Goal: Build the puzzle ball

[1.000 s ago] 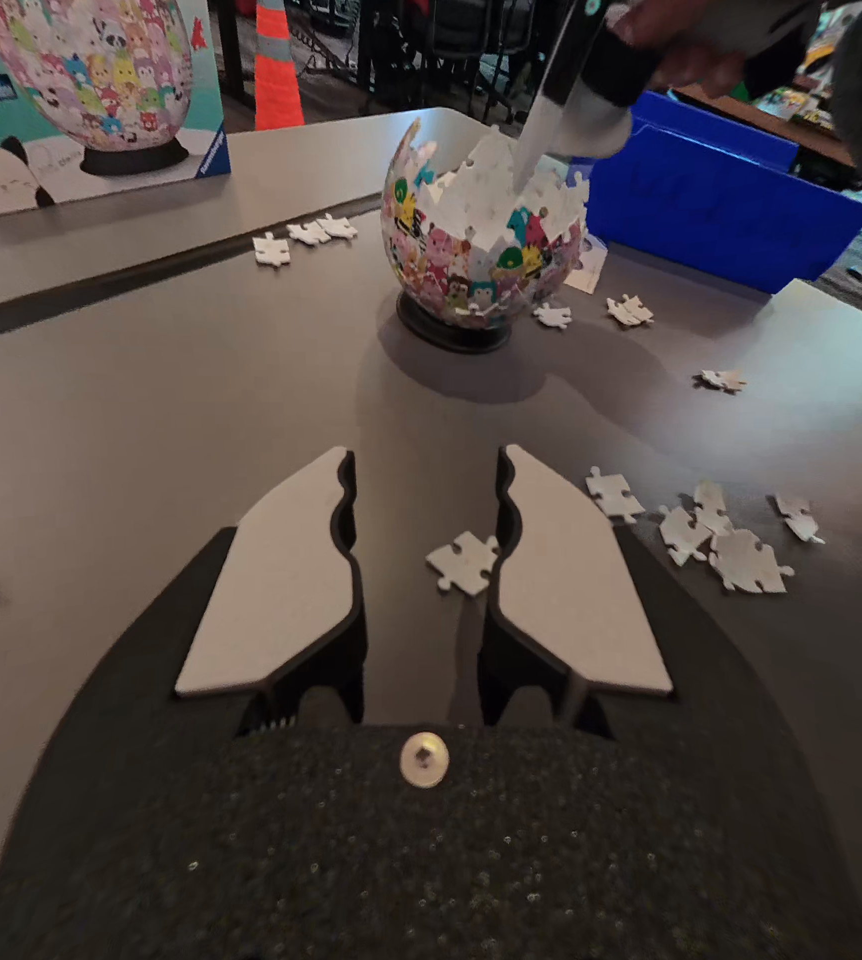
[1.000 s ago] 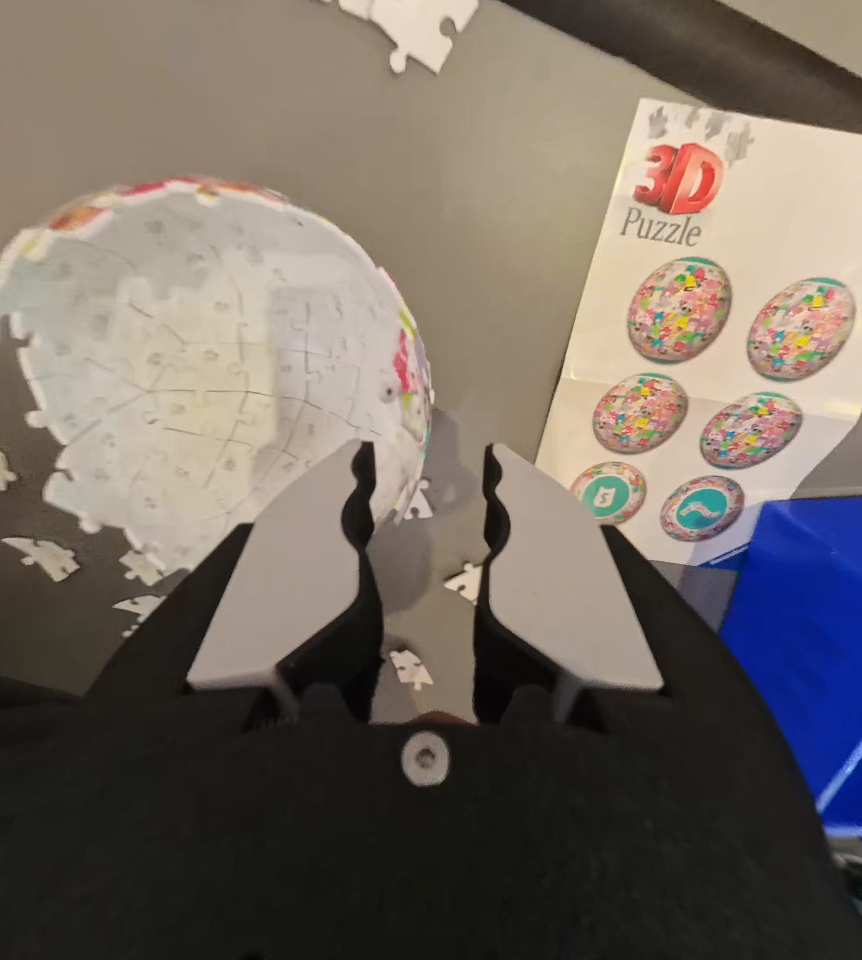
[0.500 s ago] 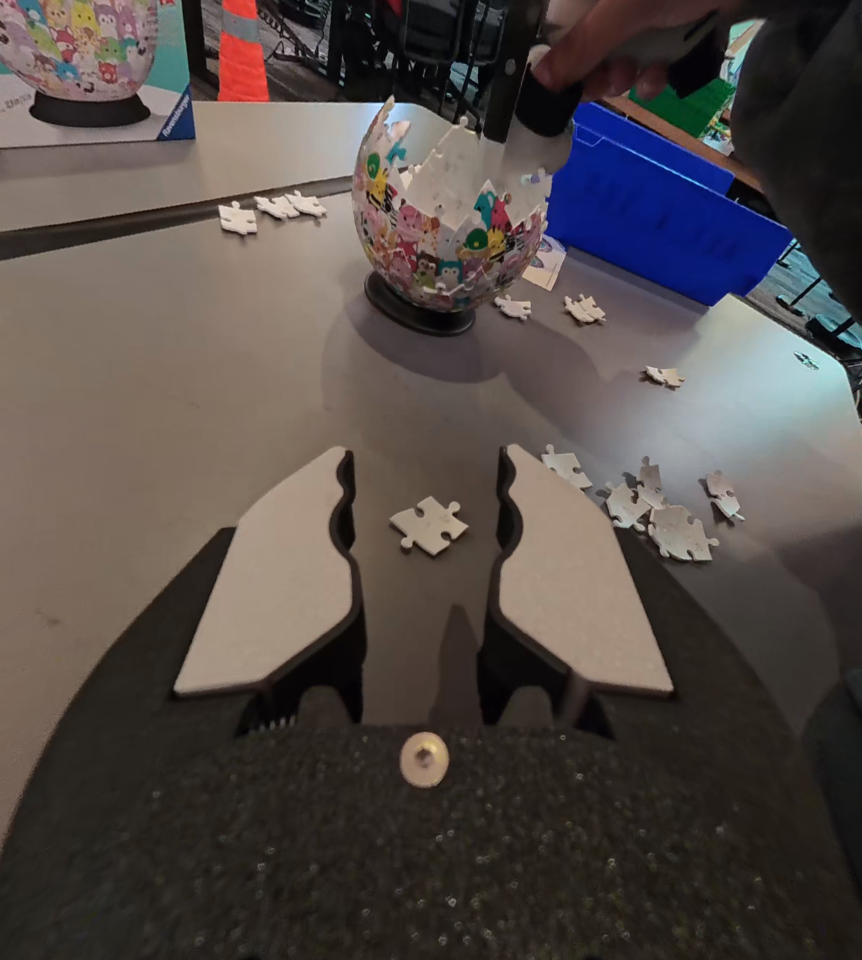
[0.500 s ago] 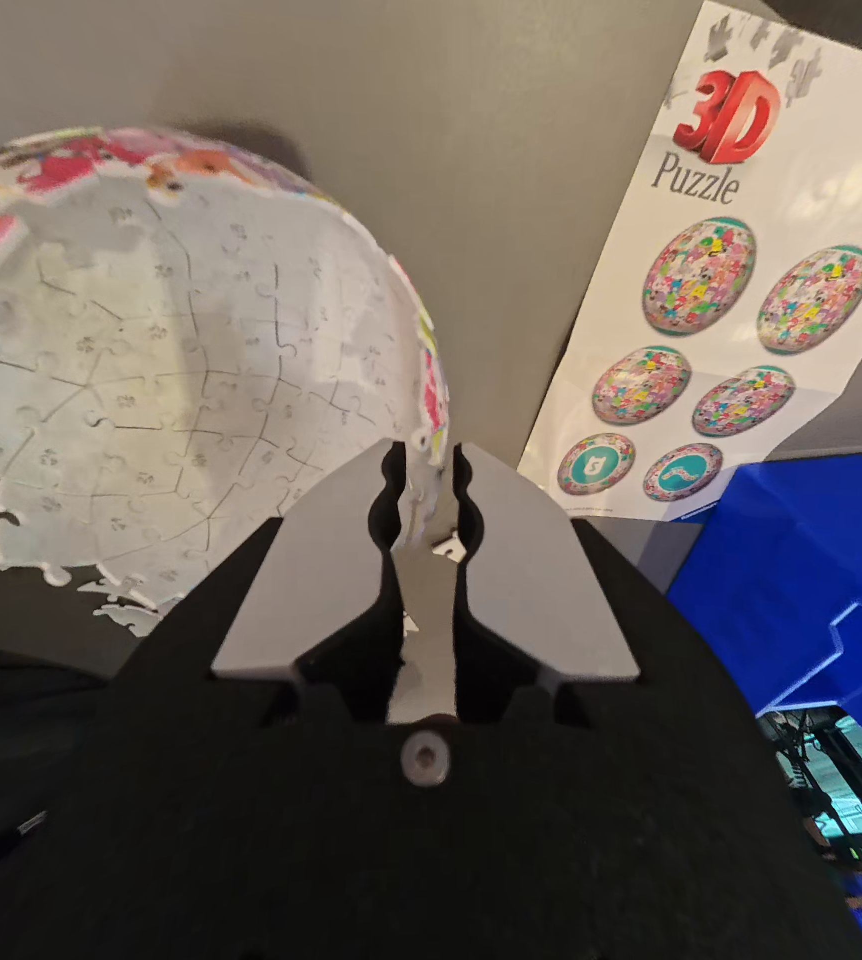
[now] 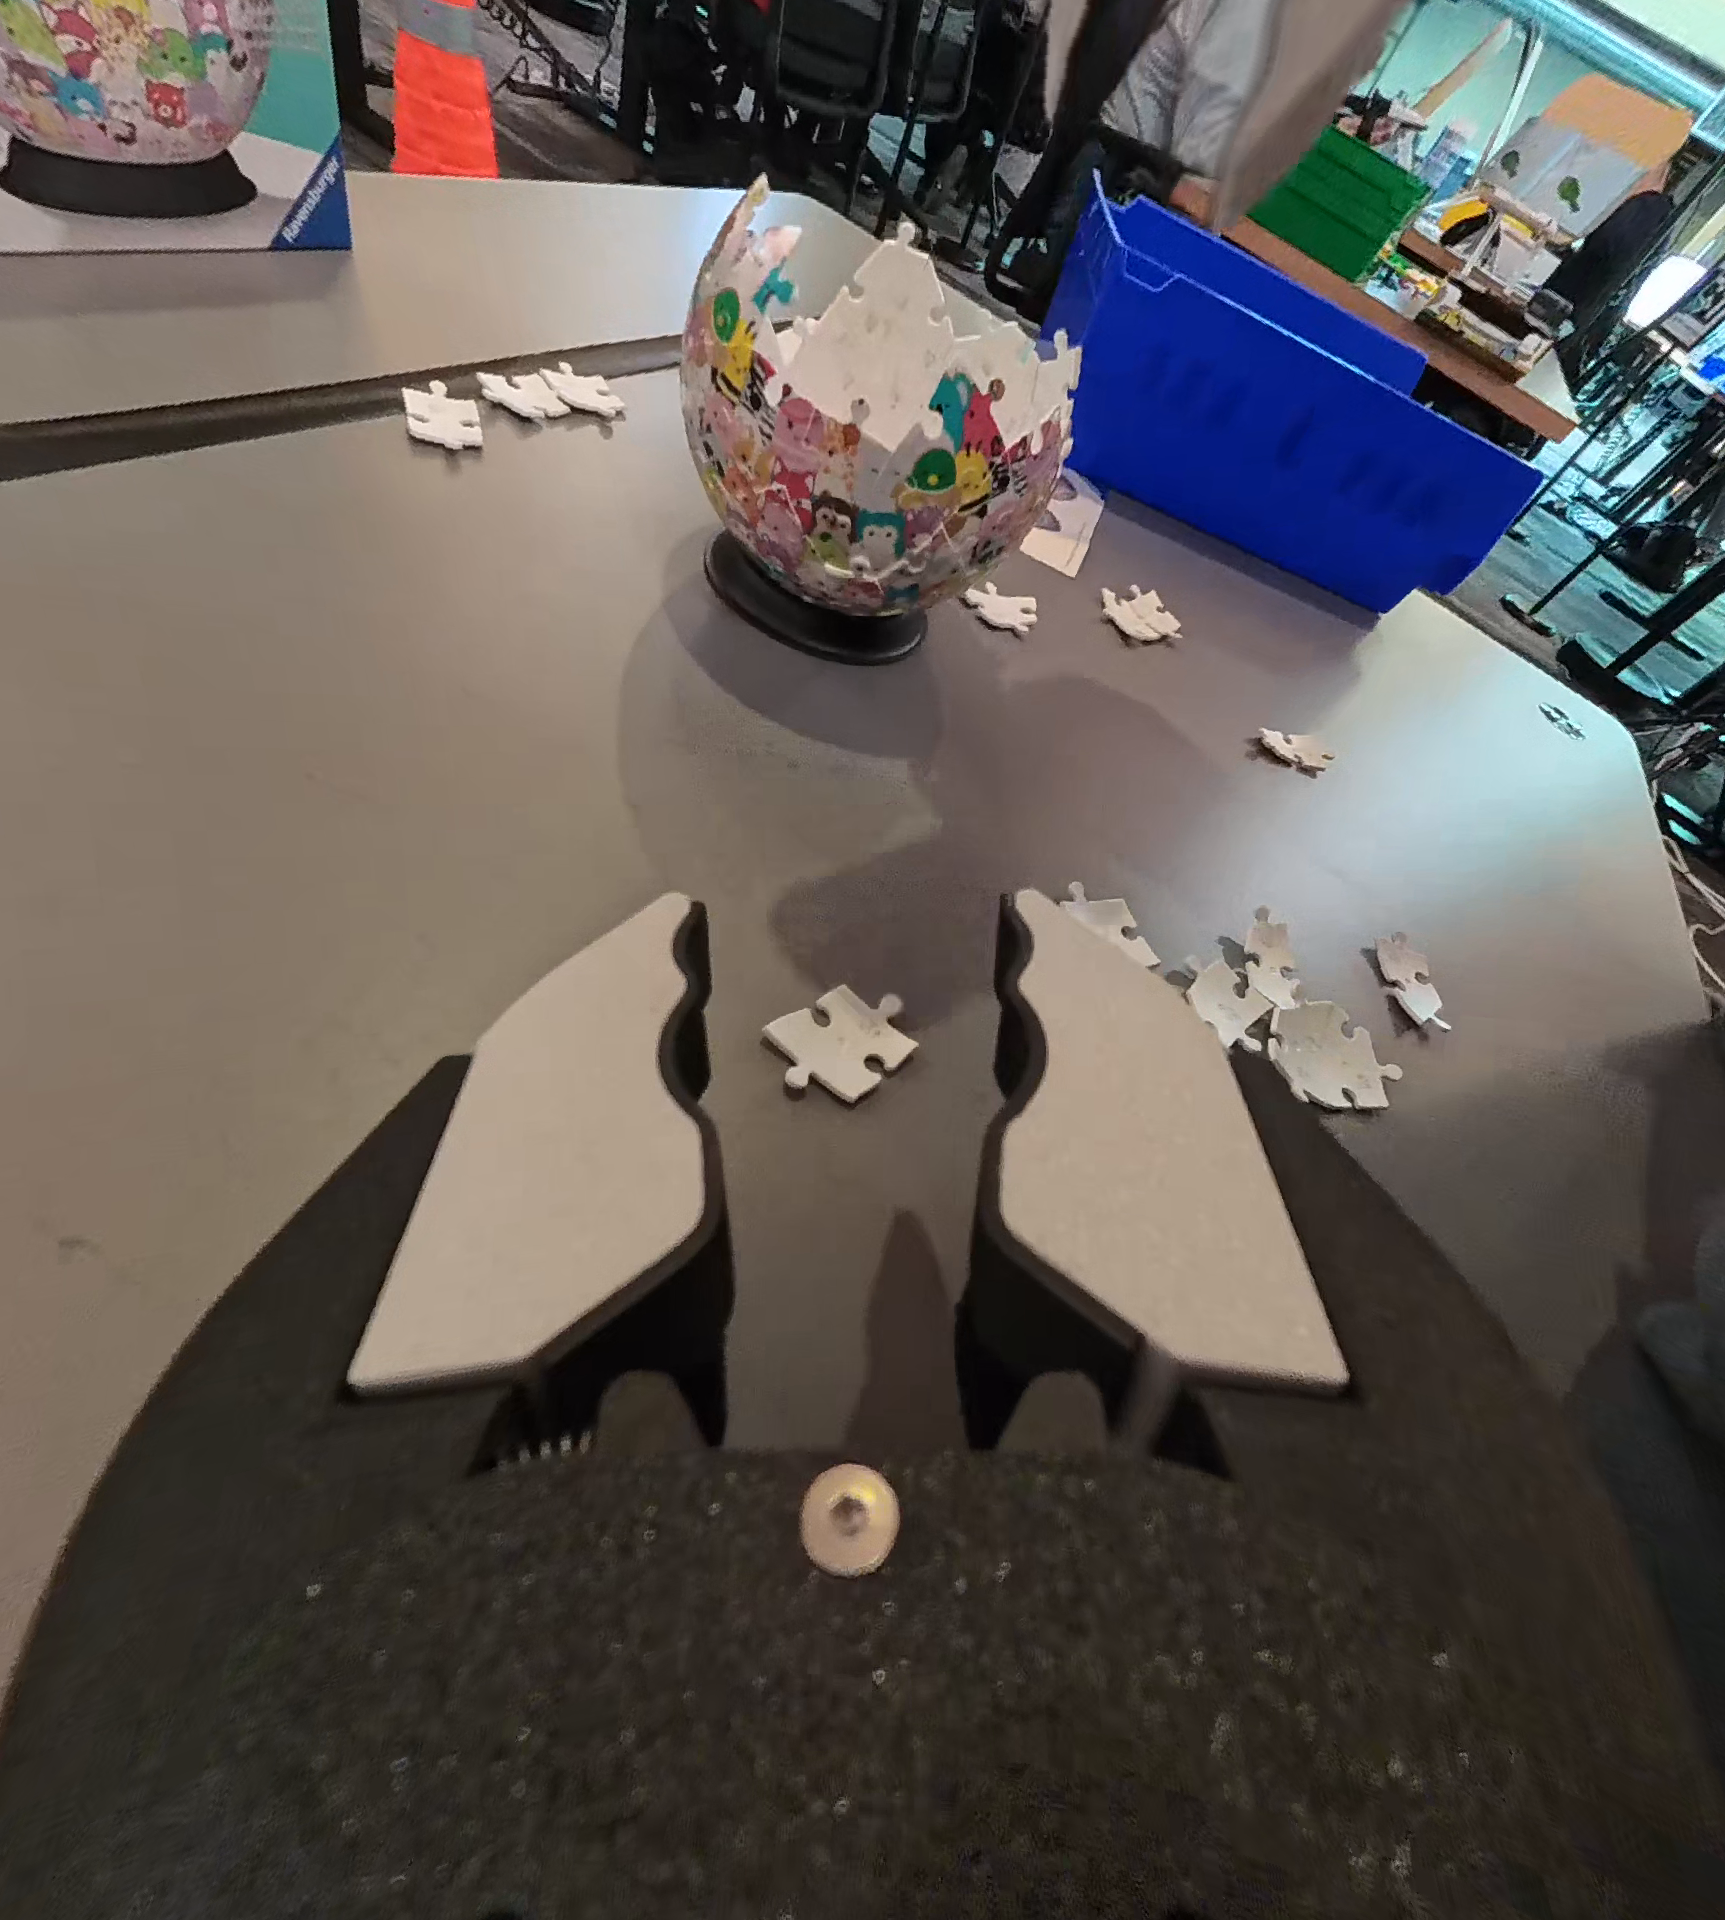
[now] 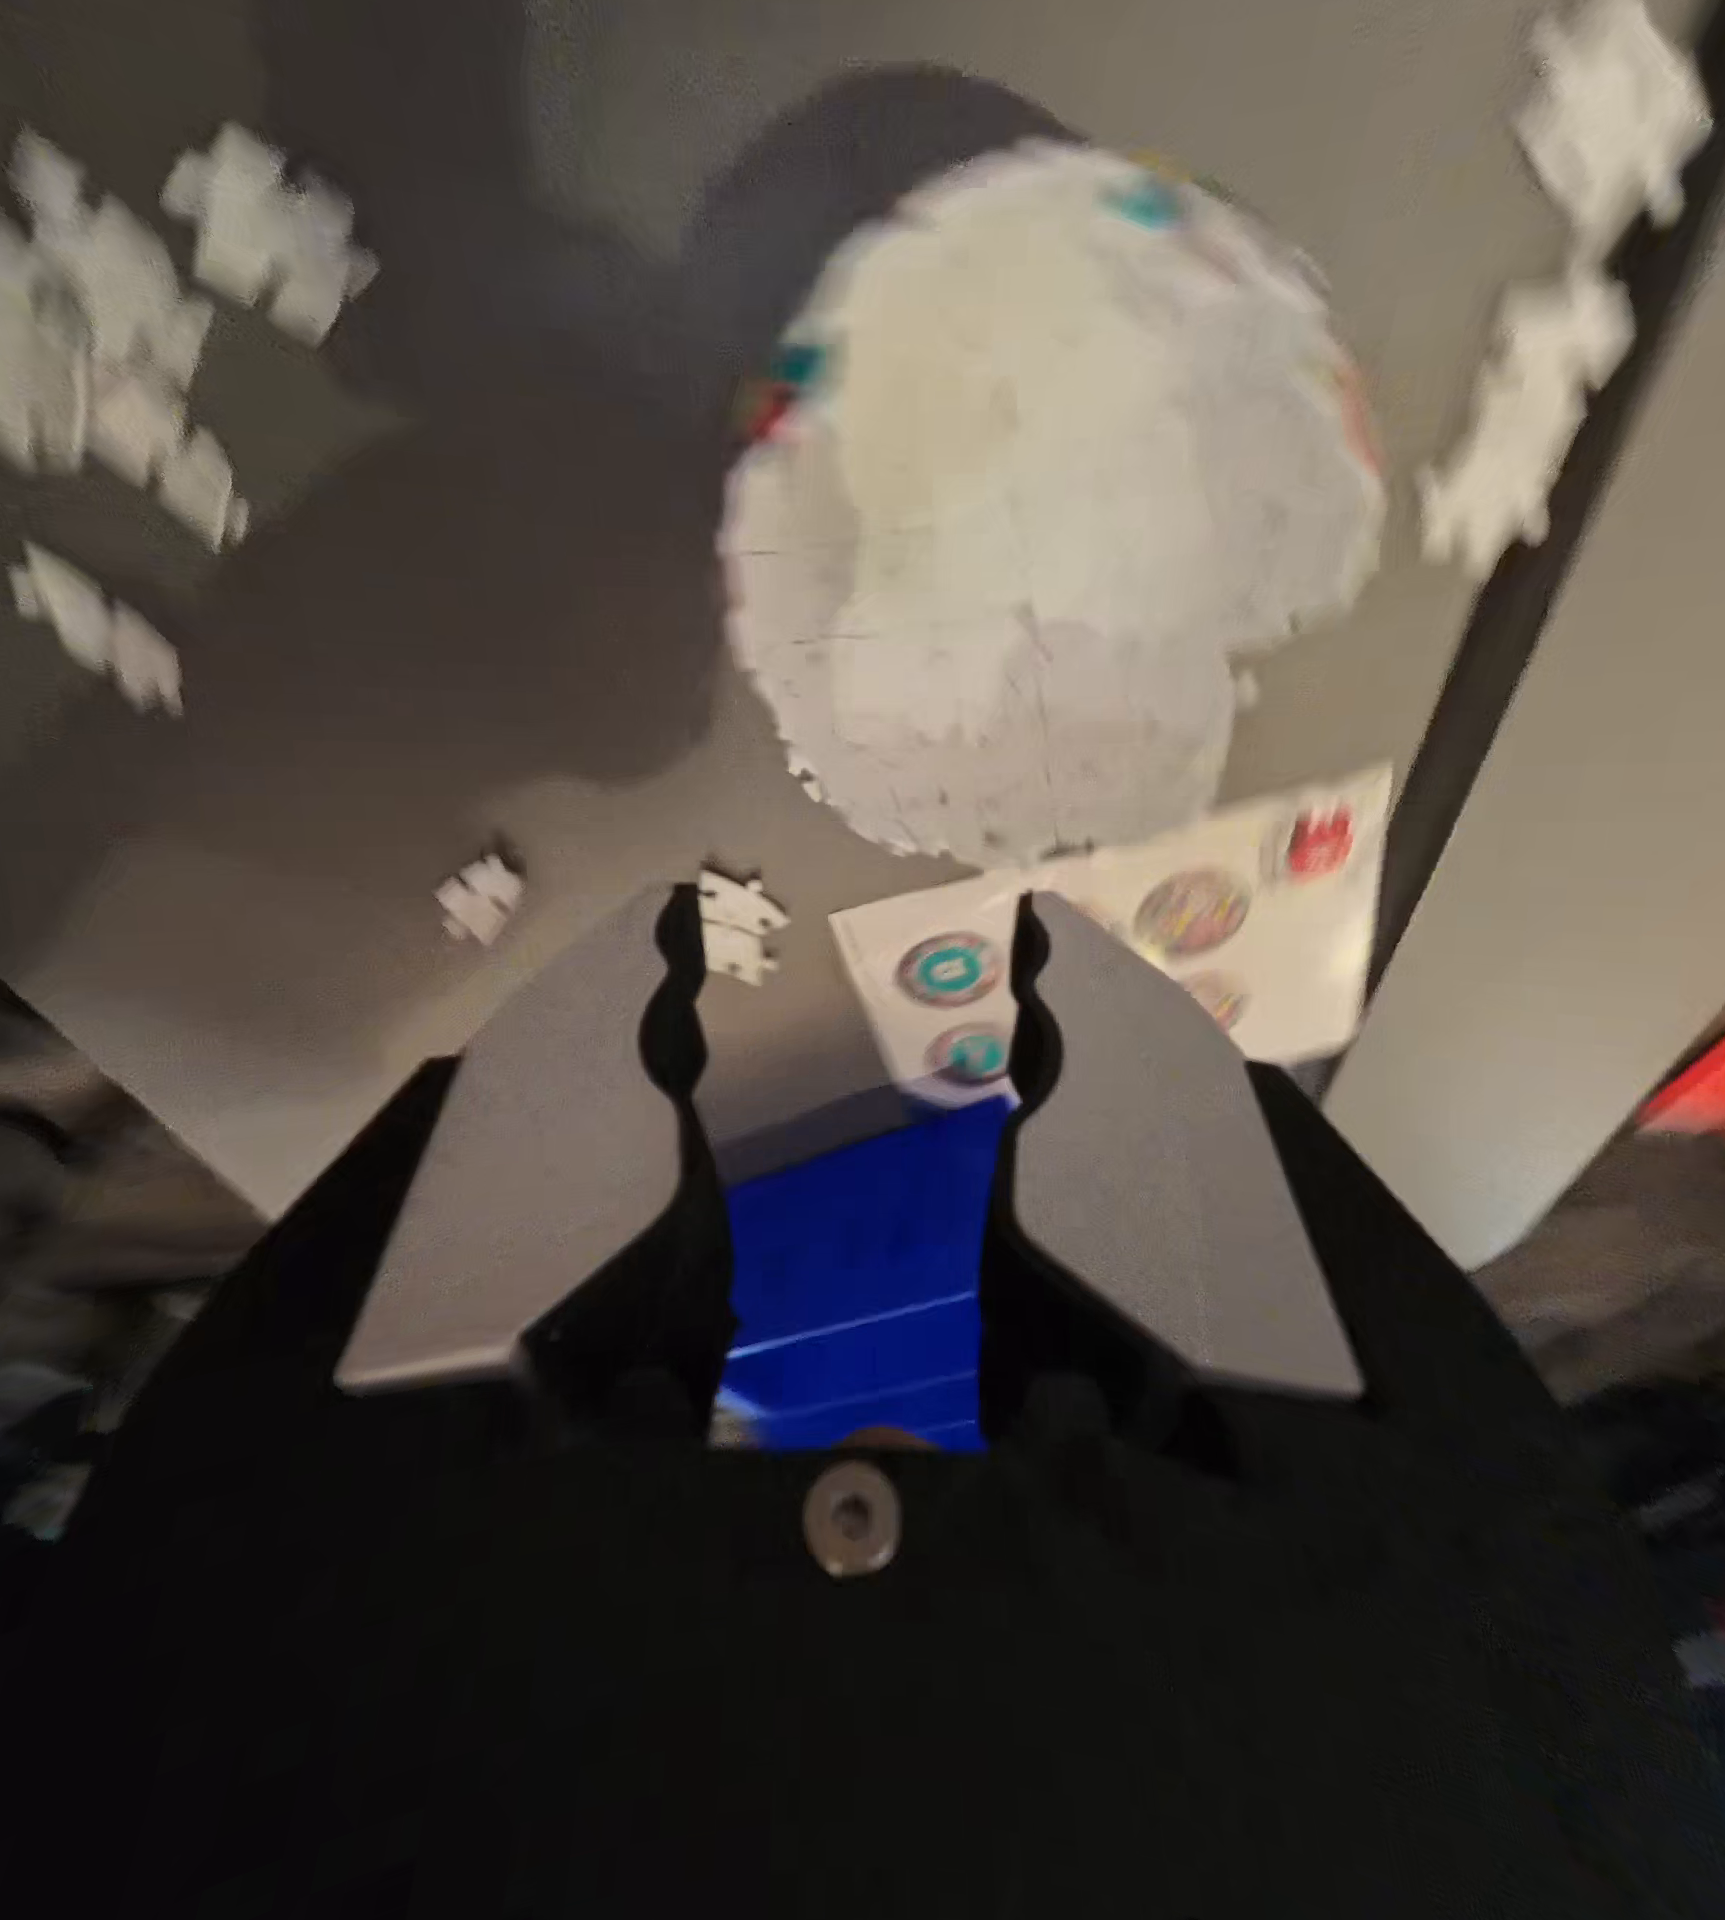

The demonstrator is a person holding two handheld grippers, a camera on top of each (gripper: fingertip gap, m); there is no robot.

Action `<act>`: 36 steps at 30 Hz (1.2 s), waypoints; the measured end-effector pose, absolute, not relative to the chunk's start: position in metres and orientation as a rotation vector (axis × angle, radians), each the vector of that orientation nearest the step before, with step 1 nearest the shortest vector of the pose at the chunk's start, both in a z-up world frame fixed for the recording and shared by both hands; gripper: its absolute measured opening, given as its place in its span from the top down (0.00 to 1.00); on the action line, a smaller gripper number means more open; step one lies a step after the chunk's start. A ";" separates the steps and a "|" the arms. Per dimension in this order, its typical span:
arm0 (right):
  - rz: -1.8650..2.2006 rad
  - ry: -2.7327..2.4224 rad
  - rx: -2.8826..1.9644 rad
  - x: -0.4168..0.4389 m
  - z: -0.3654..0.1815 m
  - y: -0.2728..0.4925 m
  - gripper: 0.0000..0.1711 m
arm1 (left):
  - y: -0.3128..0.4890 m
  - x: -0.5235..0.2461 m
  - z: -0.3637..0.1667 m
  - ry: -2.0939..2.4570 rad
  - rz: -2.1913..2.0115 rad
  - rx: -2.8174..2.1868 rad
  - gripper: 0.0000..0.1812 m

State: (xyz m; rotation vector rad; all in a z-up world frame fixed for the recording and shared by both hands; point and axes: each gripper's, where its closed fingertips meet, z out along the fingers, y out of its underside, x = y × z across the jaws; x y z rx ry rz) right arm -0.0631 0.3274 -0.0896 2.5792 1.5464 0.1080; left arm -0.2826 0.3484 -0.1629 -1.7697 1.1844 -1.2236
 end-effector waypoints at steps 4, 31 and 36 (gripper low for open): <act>0.095 2.320 2.048 -0.063 -0.115 0.322 0.70 | 0.345 -0.281 -0.166 1.225 -1.180 -1.762 0.71; 0.035 2.368 1.595 -0.023 -0.172 0.328 0.87 | 0.331 -0.274 -0.180 1.382 -1.078 -1.761 0.71; 0.076 2.430 1.548 -0.023 -0.172 0.334 0.93 | 0.332 -0.274 -0.180 1.380 -1.081 -1.762 0.71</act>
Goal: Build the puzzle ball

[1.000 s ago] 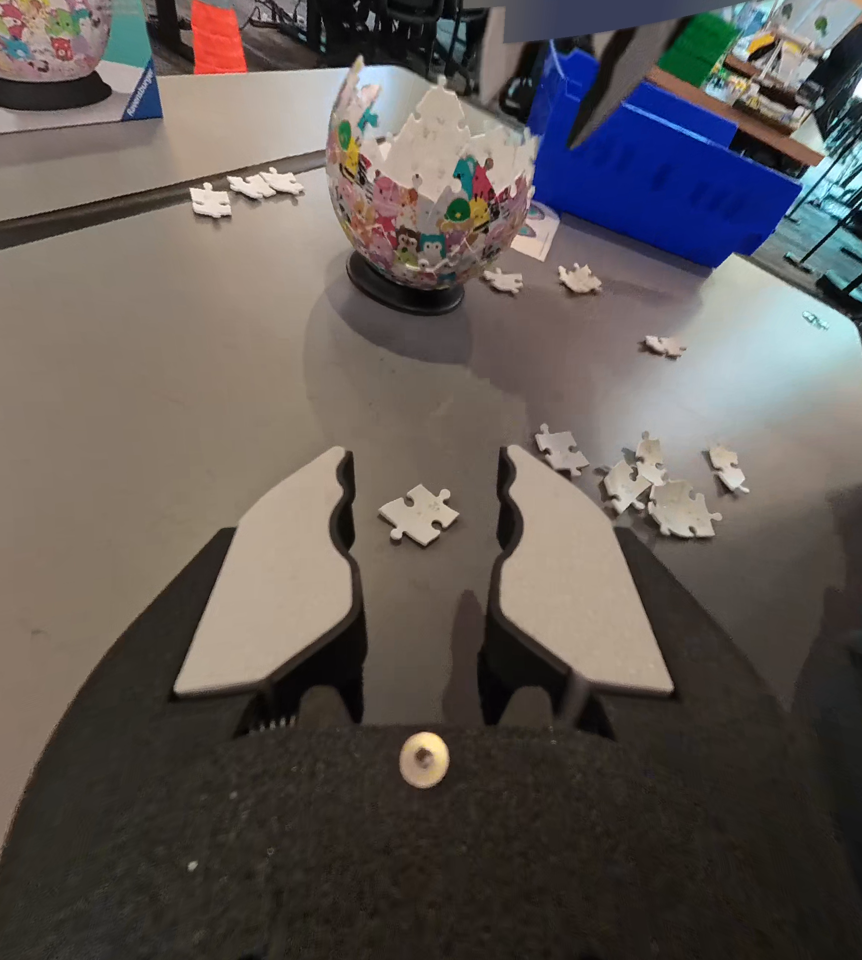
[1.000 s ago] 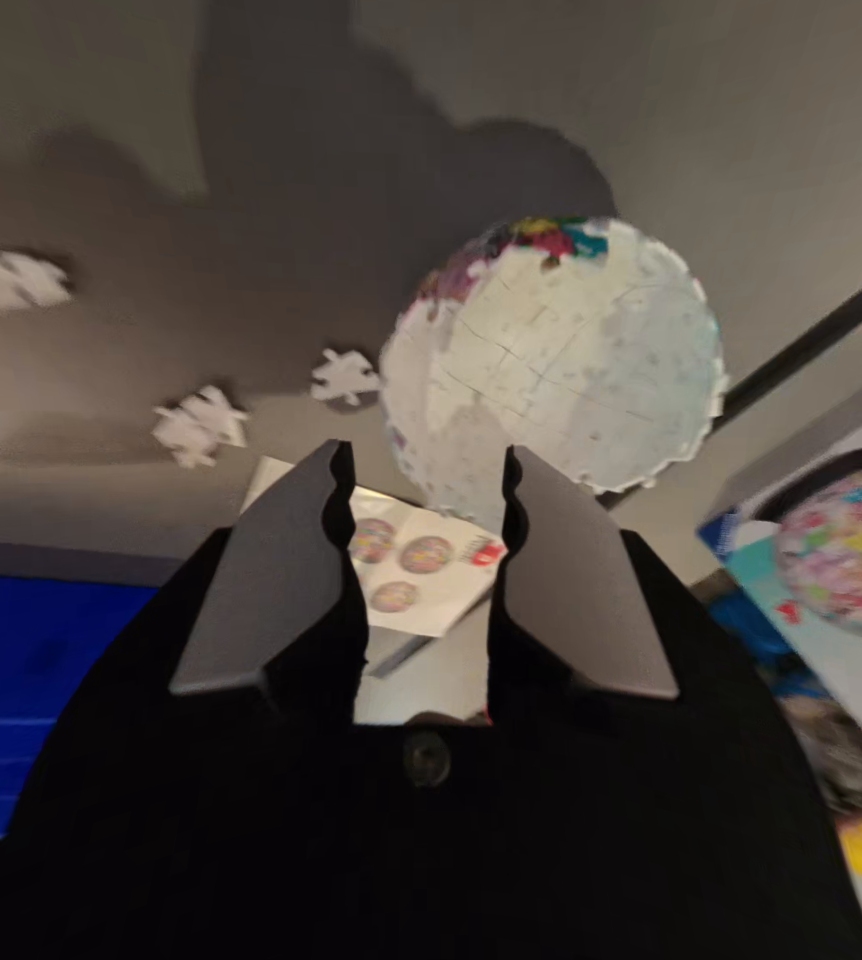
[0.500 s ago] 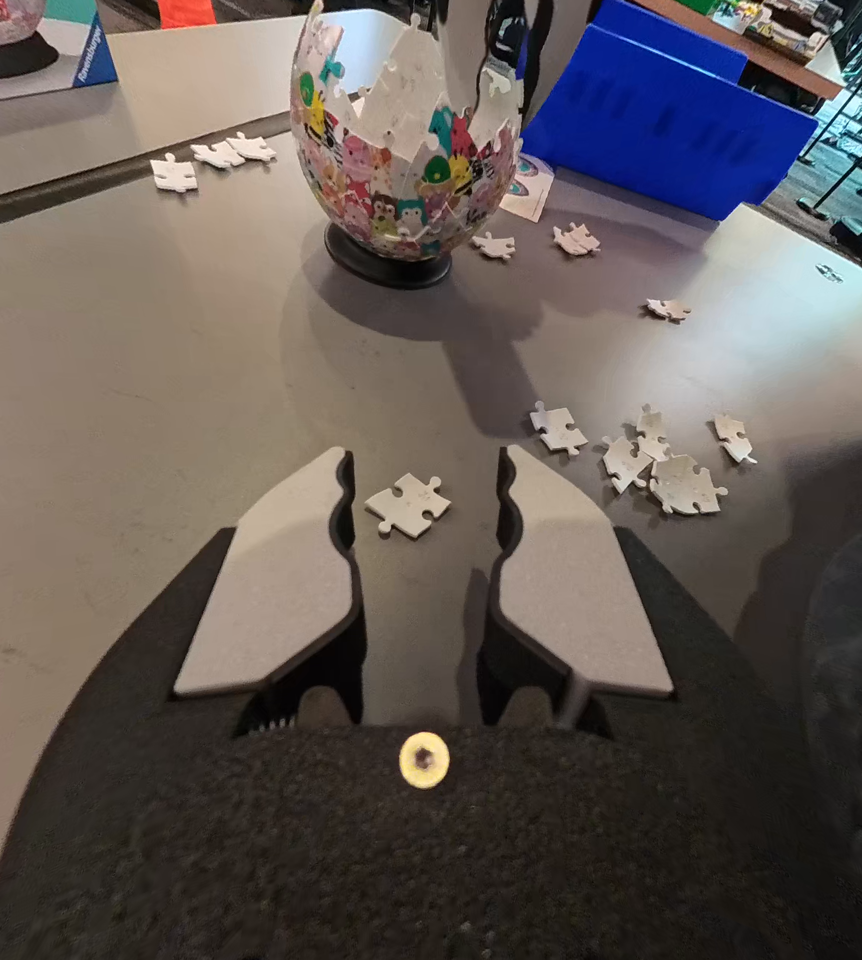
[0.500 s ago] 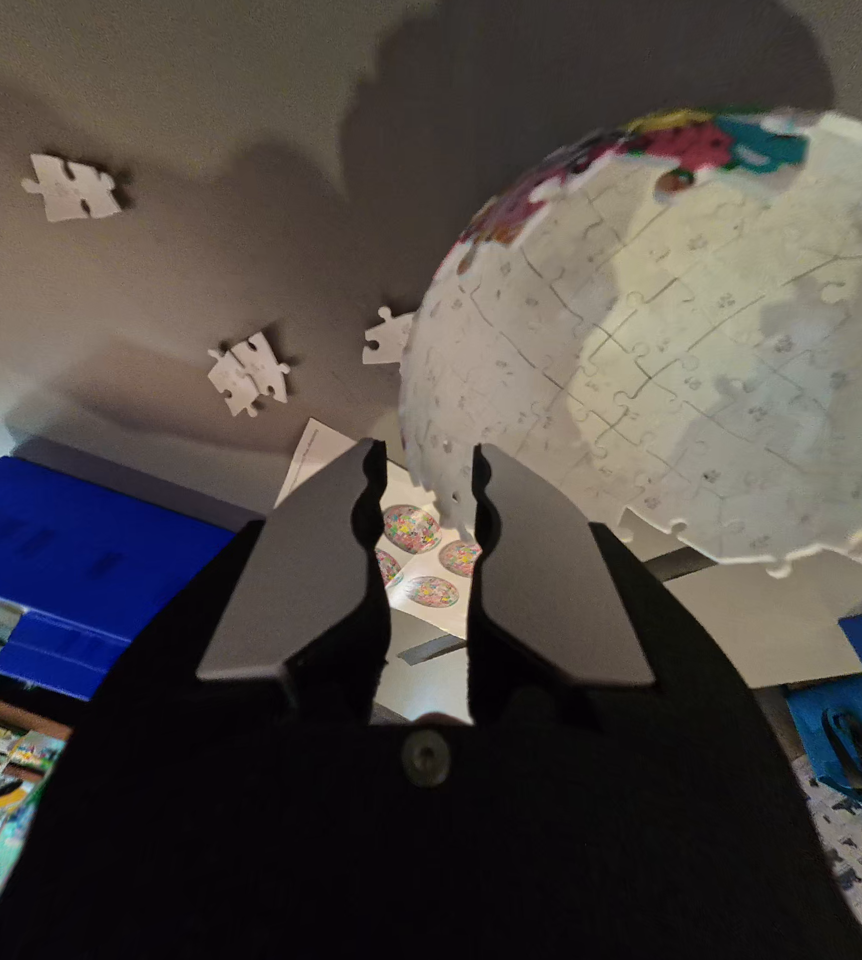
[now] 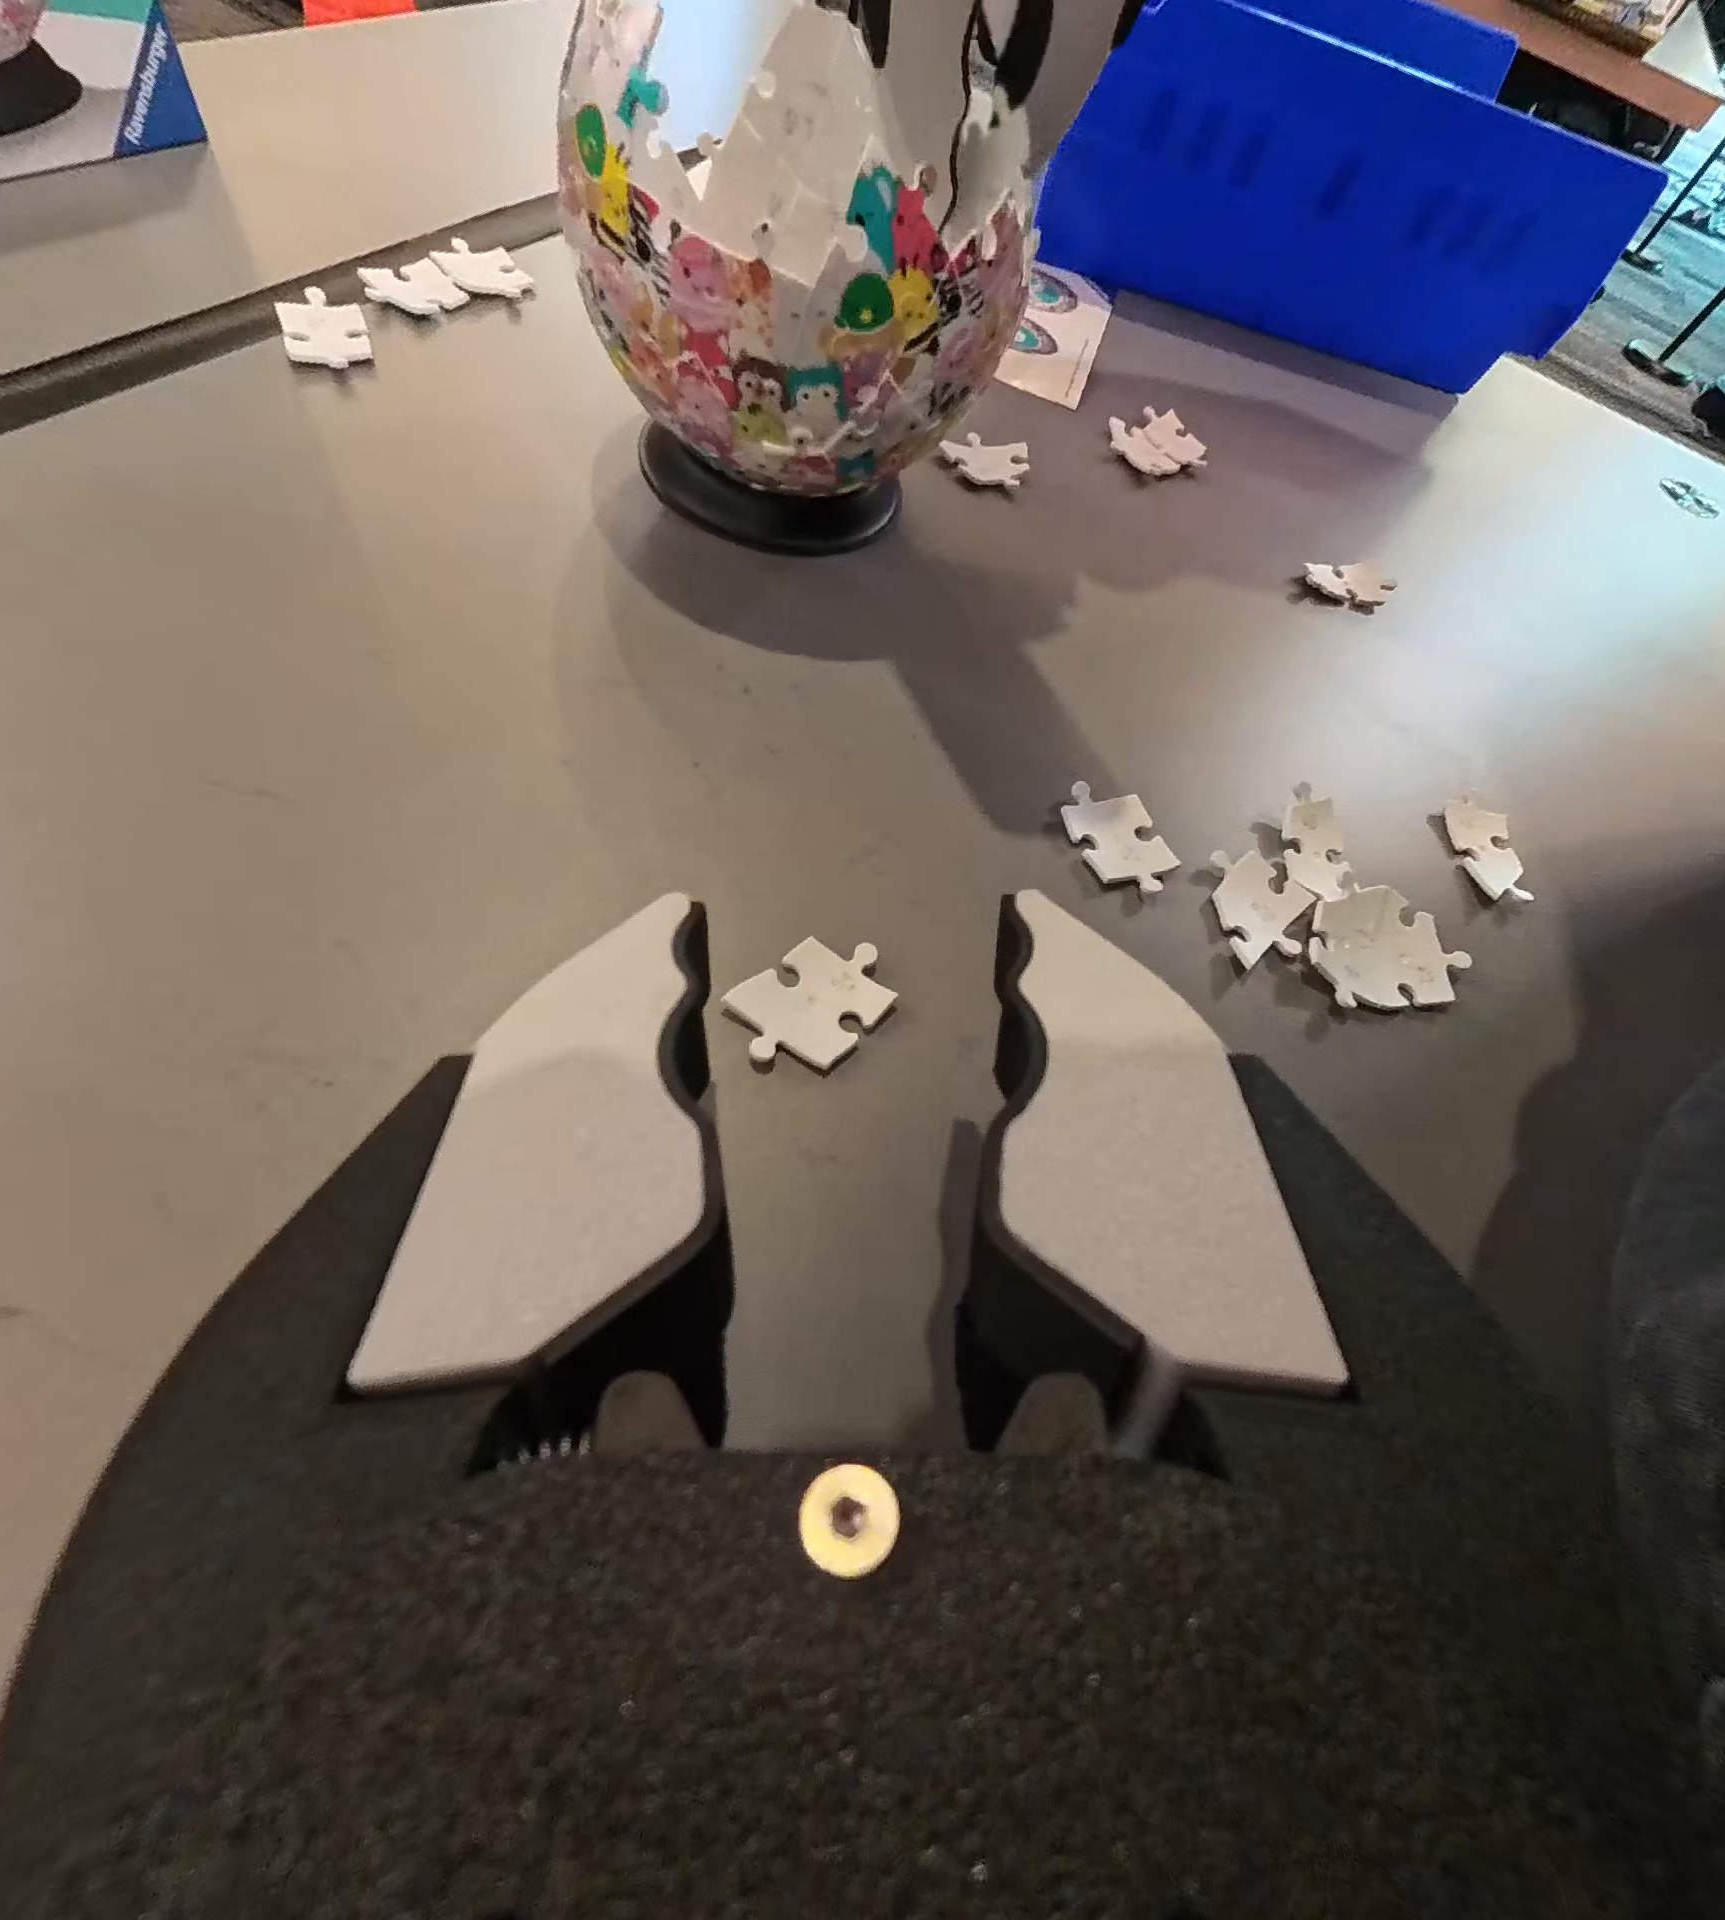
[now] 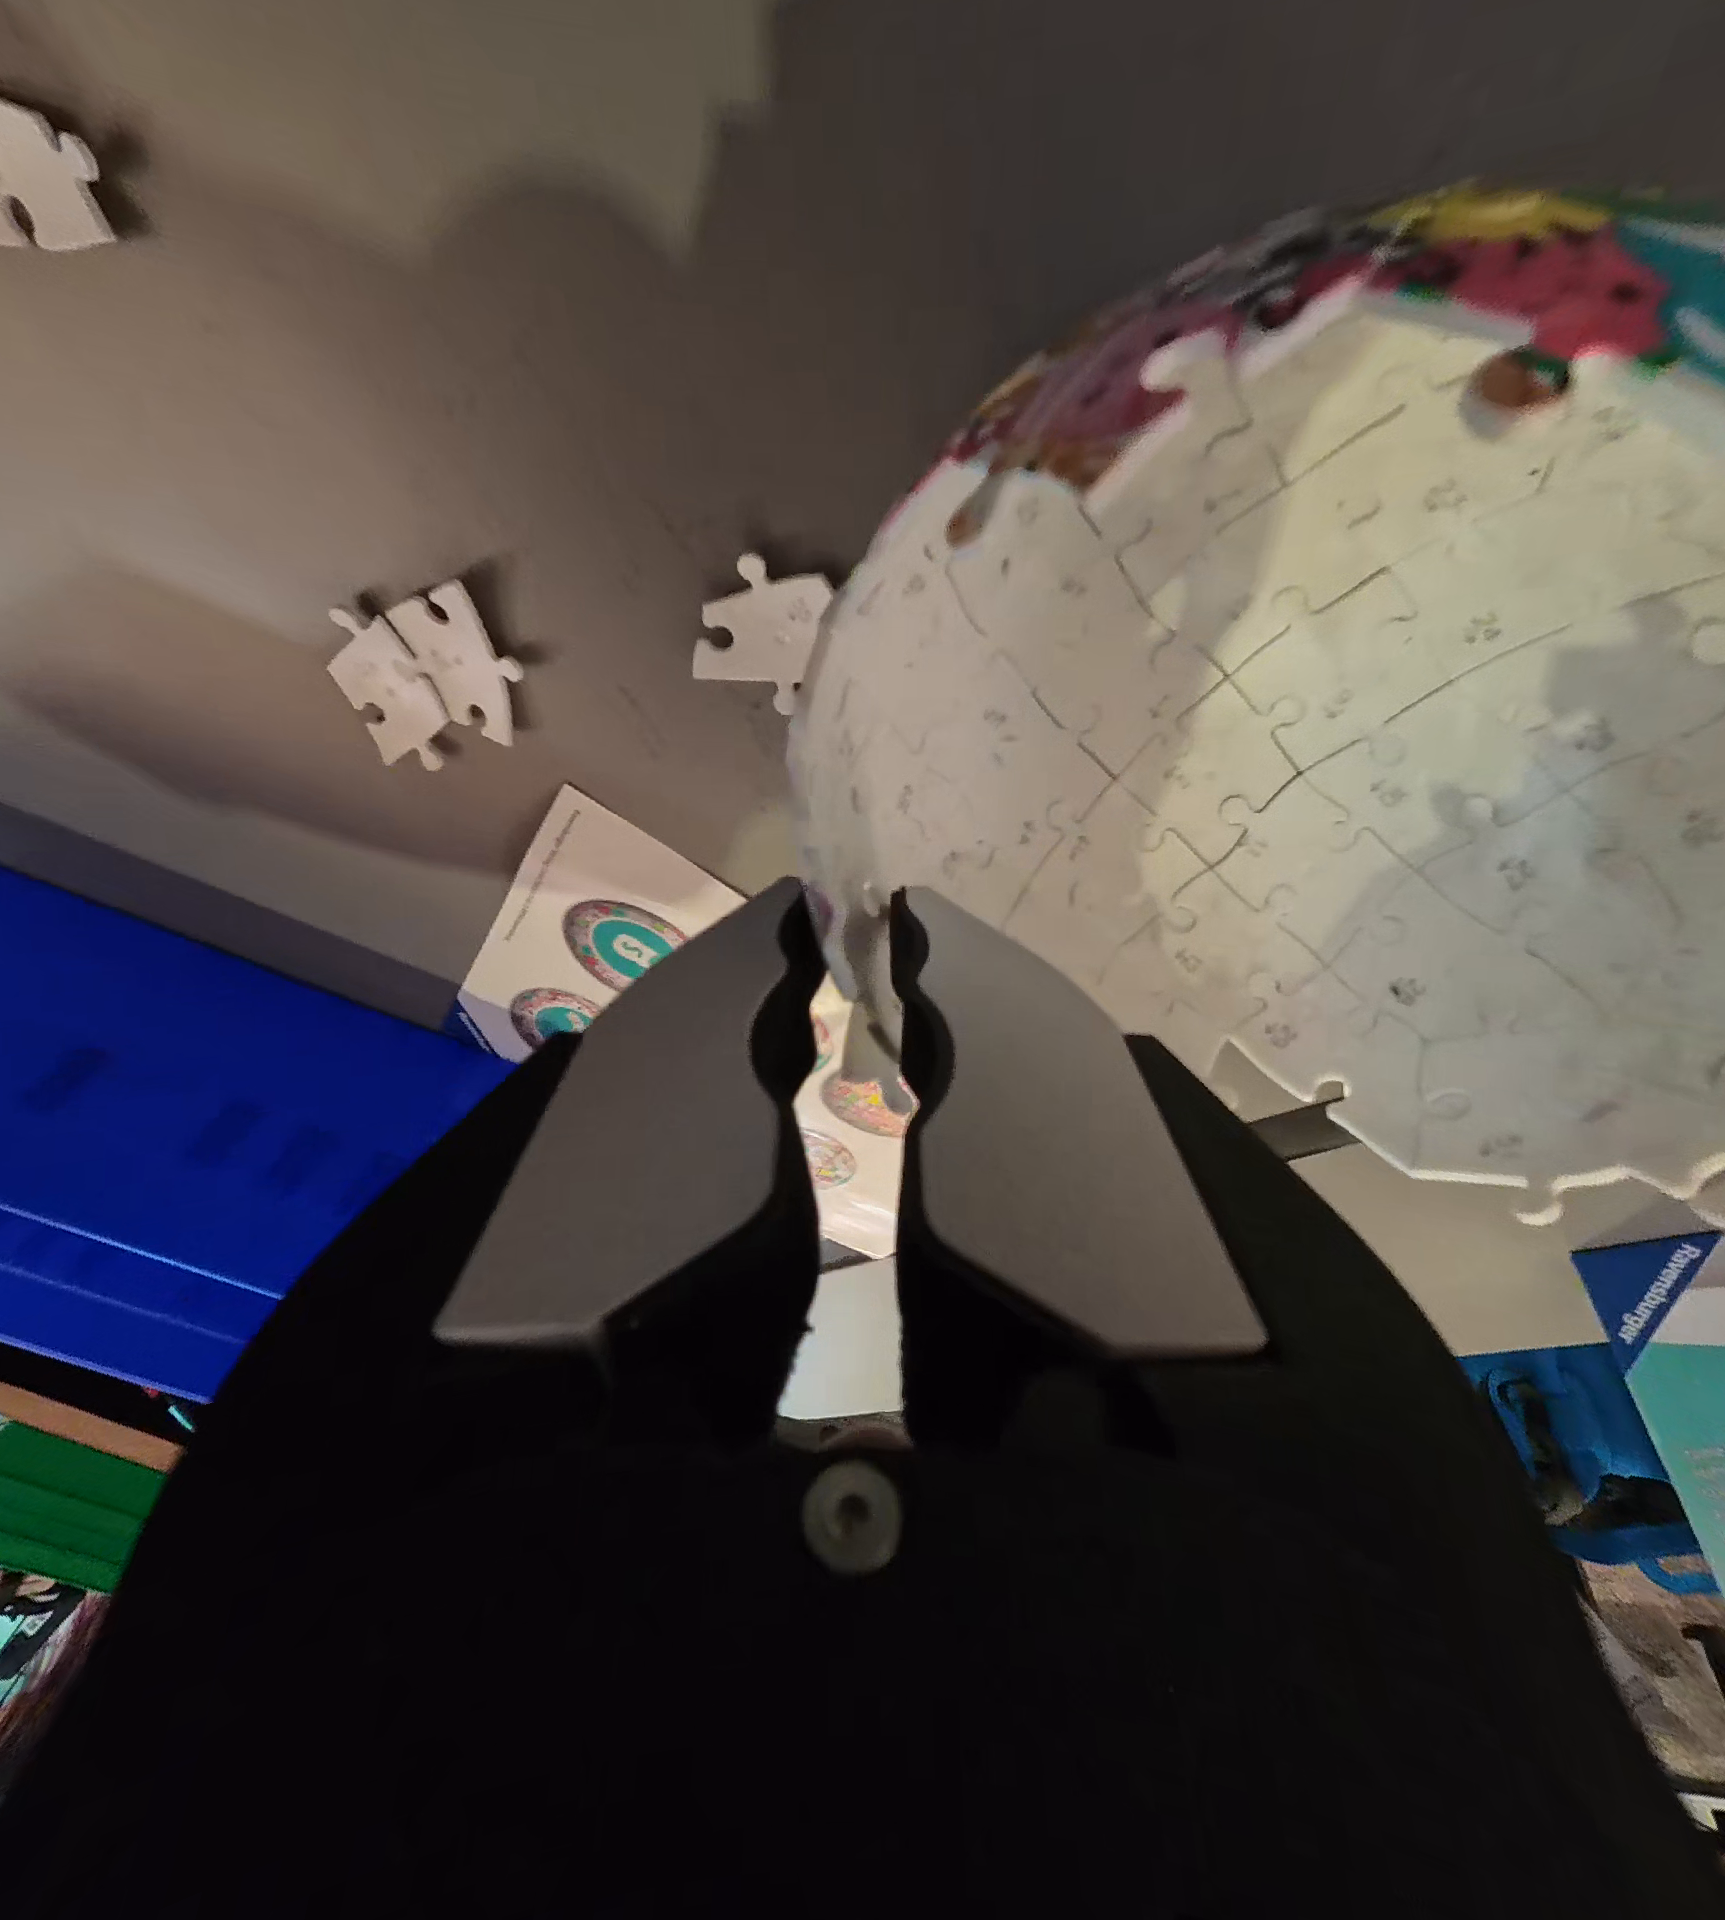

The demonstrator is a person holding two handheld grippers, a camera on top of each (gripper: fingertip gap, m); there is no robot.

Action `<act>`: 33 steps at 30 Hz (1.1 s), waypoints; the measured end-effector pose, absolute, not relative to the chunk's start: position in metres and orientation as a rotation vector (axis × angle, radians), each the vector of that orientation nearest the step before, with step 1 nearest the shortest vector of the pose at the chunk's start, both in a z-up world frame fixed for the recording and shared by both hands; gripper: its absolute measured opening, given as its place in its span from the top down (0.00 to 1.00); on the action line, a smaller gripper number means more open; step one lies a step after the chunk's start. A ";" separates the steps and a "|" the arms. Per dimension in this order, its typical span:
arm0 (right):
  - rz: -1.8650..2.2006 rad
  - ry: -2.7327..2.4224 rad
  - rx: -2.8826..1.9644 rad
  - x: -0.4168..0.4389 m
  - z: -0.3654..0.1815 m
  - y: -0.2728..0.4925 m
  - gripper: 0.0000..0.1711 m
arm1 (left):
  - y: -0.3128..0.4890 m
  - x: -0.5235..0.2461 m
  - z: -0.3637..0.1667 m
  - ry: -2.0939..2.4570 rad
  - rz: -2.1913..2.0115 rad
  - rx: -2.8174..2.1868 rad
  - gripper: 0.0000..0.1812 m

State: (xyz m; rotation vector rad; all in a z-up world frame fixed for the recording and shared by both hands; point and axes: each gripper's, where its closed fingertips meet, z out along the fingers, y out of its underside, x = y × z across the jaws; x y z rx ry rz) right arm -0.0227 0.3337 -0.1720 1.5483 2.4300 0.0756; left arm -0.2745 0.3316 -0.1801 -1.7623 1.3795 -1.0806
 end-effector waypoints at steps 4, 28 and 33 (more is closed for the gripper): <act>0.075 2.453 1.539 -0.023 -0.173 0.334 0.95 | 0.331 -0.274 -0.181 1.387 -1.073 -1.760 0.71; 0.059 2.512 1.616 -0.025 -0.171 0.321 0.83 | 0.329 -0.273 -0.183 1.406 -1.058 -1.760 0.71; 0.061 2.566 1.558 -0.026 -0.174 0.323 0.95 | 0.329 -0.273 -0.184 1.418 -1.045 -1.761 0.71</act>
